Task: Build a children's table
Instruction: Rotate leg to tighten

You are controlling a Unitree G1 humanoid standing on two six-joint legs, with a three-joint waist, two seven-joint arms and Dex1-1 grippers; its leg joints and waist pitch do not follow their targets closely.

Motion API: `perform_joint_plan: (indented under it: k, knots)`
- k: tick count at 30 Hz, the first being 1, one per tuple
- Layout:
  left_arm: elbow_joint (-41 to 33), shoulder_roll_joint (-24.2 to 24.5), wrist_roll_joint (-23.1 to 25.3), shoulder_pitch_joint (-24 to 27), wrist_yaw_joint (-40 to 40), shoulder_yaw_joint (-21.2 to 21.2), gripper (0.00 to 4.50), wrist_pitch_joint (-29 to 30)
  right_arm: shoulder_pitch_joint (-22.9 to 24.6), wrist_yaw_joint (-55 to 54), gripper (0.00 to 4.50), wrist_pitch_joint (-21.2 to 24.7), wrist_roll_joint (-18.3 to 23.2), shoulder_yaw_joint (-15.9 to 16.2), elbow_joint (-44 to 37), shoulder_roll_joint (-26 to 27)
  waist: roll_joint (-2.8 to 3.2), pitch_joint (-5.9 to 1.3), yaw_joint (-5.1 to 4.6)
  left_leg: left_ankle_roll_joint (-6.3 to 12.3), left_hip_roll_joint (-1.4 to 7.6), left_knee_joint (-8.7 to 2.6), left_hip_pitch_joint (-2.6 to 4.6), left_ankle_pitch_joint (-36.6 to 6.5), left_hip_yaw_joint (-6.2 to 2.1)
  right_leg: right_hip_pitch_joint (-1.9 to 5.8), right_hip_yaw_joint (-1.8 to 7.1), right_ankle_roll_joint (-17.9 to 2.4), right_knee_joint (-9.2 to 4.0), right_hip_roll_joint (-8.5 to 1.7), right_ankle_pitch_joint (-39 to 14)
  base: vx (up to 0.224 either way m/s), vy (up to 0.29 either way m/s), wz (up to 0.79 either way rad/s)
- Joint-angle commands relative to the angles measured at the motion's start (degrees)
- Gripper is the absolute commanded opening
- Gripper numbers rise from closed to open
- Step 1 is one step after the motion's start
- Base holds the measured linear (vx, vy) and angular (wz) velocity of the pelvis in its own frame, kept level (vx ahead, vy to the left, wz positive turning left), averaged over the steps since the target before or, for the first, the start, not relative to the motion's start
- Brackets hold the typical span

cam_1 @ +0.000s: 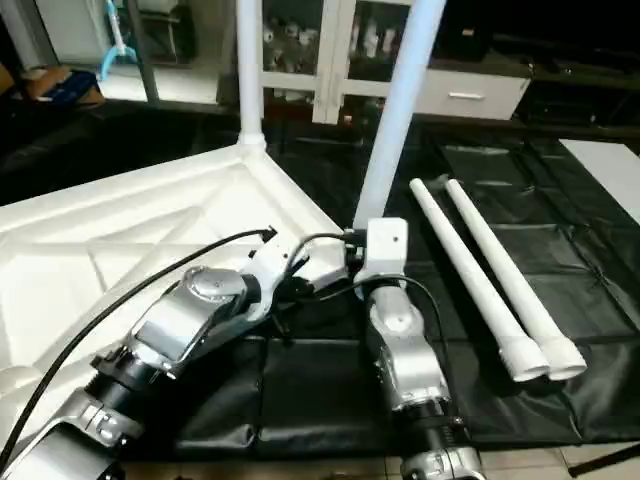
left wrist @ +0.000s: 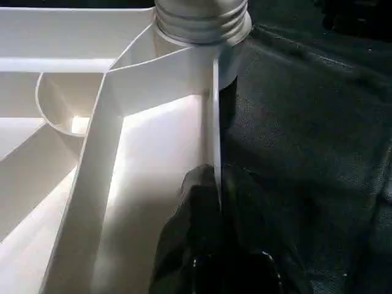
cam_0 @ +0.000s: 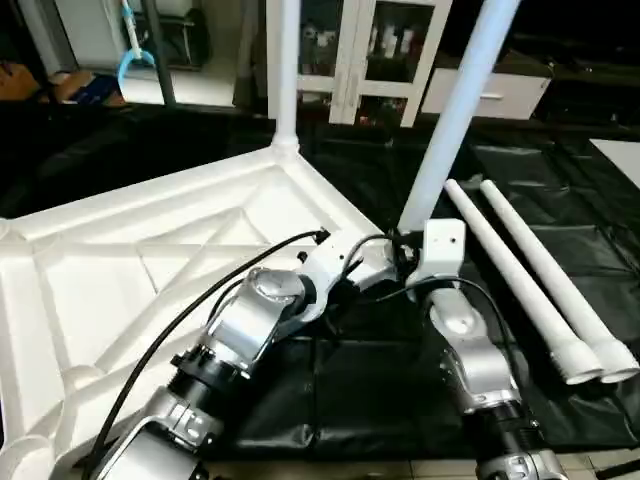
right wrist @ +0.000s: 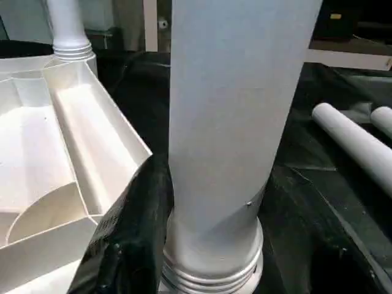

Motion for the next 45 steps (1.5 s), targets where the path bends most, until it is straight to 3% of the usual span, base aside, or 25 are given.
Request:
perform_joint_plan:
  k: [1, 2, 4, 10, 12, 14, 16, 17, 24, 26, 27, 28, 29, 30, 31, 32, 34, 37, 39, 42, 45]
  knots:
    - [-0.4, 0.5, 0.4, 0.0, 0.4, 0.8, 0.00, 0.4, 0.6, 0.3, 1.88, 0.4, 0.2, -2.6, 2.8, -0.6, 0.26, -3.28, -0.08, -0.60, 1.76, -4.37, 0.52, -15.9, -1.16, 1.60, 1.77, -7.7, -4.72, -3.10, -13.9, 0.000, 0.000, 0.00]
    - [-0.8, 1.1, 0.5, 0.2, 0.4, 0.7, 0.00, 0.8, 1.2, 6.3, 2.23, -1.6, 2.6, -0.8, 0.7, -0.2, 0.29, -3.22, -0.06, -0.53, 1.77, -4.41, 0.51, -15.9, -1.20, 1.61, 1.76, -7.8, -4.69, -3.09, -13.8, 0.000, 0.000, 0.00]
    - [-0.8, 1.5, 0.5, 0.3, 0.5, 0.6, 0.00, 1.1, 1.9, 7.3, 2.58, -2.1, 2.9, 0.0, -1.1, 0.0, 0.23, -3.20, 0.02, 0.18, 1.82, -4.43, 0.34, -15.5, -1.18, 1.87, 1.78, -8.1, -4.64, -3.13, -13.0, 0.000, 0.000, 0.00]
    - [-0.5, 3.5, 0.5, 0.9, 0.1, 1.2, 0.00, 0.8, 5.1, 9.8, 3.04, -1.5, 4.2, 1.7, -7.5, -0.1, 0.20, -3.24, -0.21, 0.40, 1.84, -4.45, 0.17, -14.0, -1.23, 2.06, 1.76, -8.5, -4.45, -3.13, -12.0, 0.000, 0.000, 0.00]
    - [-0.3, 3.9, 0.5, 1.0, 0.0, 1.4, 0.00, 0.6, 5.9, 10.3, 3.11, -1.5, 3.9, 1.9, -8.8, -0.5, 0.24, -3.21, -0.47, 0.39, 1.81, -4.48, 0.17, -14.7, -1.26, 1.98, 1.73, -8.6, -4.55, -3.12, -13.2, 0.000, 0.000, 0.00]
    - [-0.2, 4.2, 0.4, 0.9, 0.0, 1.6, 0.00, 0.4, 6.6, 10.7, 3.49, -1.5, 3.3, 2.0, -9.9, -0.9, 0.31, -3.10, -0.59, 0.17, 1.88, -4.48, 0.31, -15.6, -1.22, 1.74, 1.81, -8.4, -4.74, -3.07, -14.2, 0.000, 0.000, 0.00]
    - [0.3, 4.9, 0.6, 0.8, -0.6, 1.4, 0.00, -1.8, 8.1, 11.6, 3.49, -1.0, 0.9, 3.6, -11.6, -2.9, 0.27, -3.10, -0.54, 0.13, 1.89, -4.51, 0.25, -15.7, -1.29, 1.80, 1.82, -8.3, -4.80, -3.08, -14.6, 0.000, 0.000, 0.00]
    - [0.6, 5.2, 0.8, 0.6, -0.6, 1.3, 0.00, -2.3, 8.8, 11.5, 3.77, -0.3, -0.4, 3.9, -12.4, -3.7, 0.21, -3.11, -0.52, 0.13, 1.85, -4.44, 0.23, -15.0, -1.21, 1.82, 1.87, -8.2, -4.72, -3.00, -13.6, 0.000, 0.000, 0.00]
    - [6.2, 4.5, 0.7, -2.3, 1.5, 3.1, 0.00, -6.7, 13.1, 11.5, 3.85, 5.2, -3.7, 4.7, -15.6, -7.5, 0.05, -2.82, -0.73, 0.05, 1.58, -4.49, 0.29, -17.4, -1.20, 1.55, 1.90, -7.0, -5.42, -2.87, -18.3, 0.000, 0.000, 0.00]
    - [10.5, 2.6, 0.1, -4.9, 5.0, 5.4, 0.00, -12.6, 14.6, 10.1, 3.85, 7.4, -4.6, 4.6, -16.4, -7.7, 0.62, -2.82, -0.70, -0.27, 1.55, -4.56, 0.34, -18.7, -1.43, 1.41, 1.85, -6.6, -5.56, -3.00, -20.2, 0.000, 0.000, 0.00]
    - [10.5, 2.6, 0.1, -4.9, 5.0, 5.4, 0.00, -12.6, 14.6, 10.1, 3.85, 7.4, -4.6, 4.6, -16.4, -7.7, 0.29, -2.81, -0.90, -0.24, 1.49, -4.55, 0.24, -19.0, -1.40, 1.43, 1.82, -6.4, -5.80, -2.96, -20.7, 0.000, 0.000, 0.00]
    - [10.9, 2.3, 0.0, -5.2, 5.3, 5.7, 0.00, -13.1, 14.8, 10.1, 3.85, 7.6, -4.6, 4.7, -16.4, -7.7, 0.02, -3.06, -0.96, -0.24, 1.55, -4.55, -0.12, -18.1, -1.65, 1.98, 1.76, -6.4, -5.38, -3.23, -20.2, 0.000, 0.000, 0.00]
    - [11.7, 1.9, -0.3, -5.7, 6.0, 6.3, 0.00, -14.3, 15.0, 9.9, 3.85, 7.9, -4.9, 4.8, -16.5, -7.7, 0.11, -3.01, -0.98, 0.26, 1.47, -4.55, -0.44, -16.8, -1.66, 2.01, 1.78, -6.4, -5.37, -3.23, -19.3, 0.000, 0.000, 0.00]
    - [12.9, 0.3, -2.2, -7.2, 5.8, 7.9, 0.55, -15.8, 15.7, 10.4, 3.89, 9.0, -5.6, 6.1, -16.7, -7.8, 0.37, -2.92, -0.87, 0.58, 1.40, -4.32, 0.07, -17.2, -1.37, 1.47, 1.82, -6.7, -5.71, -3.06, -19.4, 0.000, 0.000, 0.00]
    - [13.1, 0.0, -2.8, -7.5, 5.4, 8.2, 0.55, -15.8, 16.0, 10.6, 3.89, 9.3, -5.6, 6.4, -16.9, -7.6, 0.33, -3.09, -0.75, 0.72, 1.46, -4.15, 0.35, -17.2, -1.31, 1.40, 1.86, -7.1, -5.65, -3.12, -19.0, 0.000, 0.000, 0.00]
    - [13.2, -0.2, -2.9, -7.8, 5.3, 8.2, 0.55, -15.9, 16.1, 10.8, 3.89, 9.6, -5.5, 6.5, -17.1, -7.5, 0.39, -3.35, -0.48, 1.25, 1.63, -4.08, 0.14, -15.6, -1.36, 1.76, 1.95, -8.5, -5.29, -3.33, -15.9, 0.000, 0.000, 0.00]
    - [13.2, -0.3, -2.7, -7.9, 5.9, 8.1, 0.76, -16.6, 16.1, 11.0, 3.89, 9.9, -5.6, 6.9, -17.3, -7.4, 0.72, -3.37, -0.28, 1.97, 1.85, -4.08, 0.00, -12.9, -1.25, 1.74, 1.81, -10.2, -4.71, -3.11, -9.8, 0.000, 0.000, 0.00]
    - [13.4, -0.8, -2.7, -7.9, 7.4, 8.7, 1.00, -19.9, 16.2, 11.1, 3.89, 10.9, -6.0, 7.3, -18.1, -7.4, 0.64, -3.53, 0.14, 3.49, 1.87, -3.84, -0.18, -8.4, -1.21, 2.46, 1.77, -12.1, -3.82, -3.20, -2.1, 0.000, 0.000, 0.00]
    - [13.0, -1.1, -3.6, -7.8, 7.1, 9.8, 1.03, -20.7, 16.4, 11.0, 3.89, 11.6, -6.1, 7.4, -18.6, -7.4, 0.70, -3.56, 0.33, 4.17, 1.91, -3.74, -0.03, -7.1, -1.13, 2.57, 1.74, -13.0, -3.60, -3.26, 0.1, 0.000, 0.000, 0.00]
    - [9.3, 0.8, -4.6, -6.7, 3.7, 10.1, 1.03, -19.6, 16.5, 11.1, 3.89, 12.0, -6.3, 7.4, -19.1, -7.3, 0.60, -3.44, 0.57, 4.22, 1.99, -3.80, 0.17, -7.8, -1.03, 2.49, 1.75, -13.5, -3.71, -3.35, -1.5, 0.000, 0.000, 0.00]
    - [7.6, 1.9, -4.8, -6.1, 1.8, 10.1, 1.03, -19.2, 16.6, 11.1, 3.89, 12.2, -6.4, 7.5, -19.3, -7.3, 0.81, -3.02, 0.42, 2.44, 2.07, -4.16, 0.36, -11.5, -1.03, 2.14, 1.76, -12.3, -4.21, -3.25, -7.1, 0.000, 0.000, 0.00]
